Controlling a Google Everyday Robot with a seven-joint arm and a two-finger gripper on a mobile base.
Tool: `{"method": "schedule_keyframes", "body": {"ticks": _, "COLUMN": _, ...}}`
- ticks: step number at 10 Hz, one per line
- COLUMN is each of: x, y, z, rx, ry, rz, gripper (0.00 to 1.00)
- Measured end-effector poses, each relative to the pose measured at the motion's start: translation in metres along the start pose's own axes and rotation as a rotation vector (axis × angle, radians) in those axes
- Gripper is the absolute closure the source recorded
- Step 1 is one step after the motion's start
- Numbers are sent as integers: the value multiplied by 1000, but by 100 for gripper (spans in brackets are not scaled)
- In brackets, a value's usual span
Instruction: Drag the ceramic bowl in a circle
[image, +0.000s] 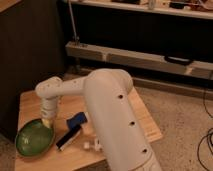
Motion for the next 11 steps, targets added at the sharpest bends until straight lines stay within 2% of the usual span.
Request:
{"method": "schedule_keyframes", "body": {"ticks": 2, "x": 7, "y": -27, "z": -12, "rx": 45, "ry": 15, "rz": 43, "gripper": 93}}
{"method": "schedule_keyframes", "body": {"ticks": 4, "x": 25, "y": -68, "z": -25, "rx": 81, "ry": 35, "rz": 129, "gripper": 93}}
{"method": "schedule_keyframes", "body": {"ticks": 7, "x": 75, "y": -117, "z": -48, "rx": 140, "ry": 43, "rz": 262, "gripper": 93}}
{"method": "schedule_keyframes", "body": {"ticks": 8, "x": 91, "y": -125, "z": -55, "rx": 165, "ry": 53, "rz": 280, "gripper": 93}}
{"method": "schedule_keyframes", "body": {"ticks": 9, "x": 99, "y": -126, "z": -57, "rx": 175, "ry": 59, "rz": 283, "gripper": 93}}
{"method": "schedule_keyframes", "body": {"ticks": 11, "x": 113, "y": -113, "z": -54, "rx": 184, "ry": 68, "rz": 268, "gripper": 93}}
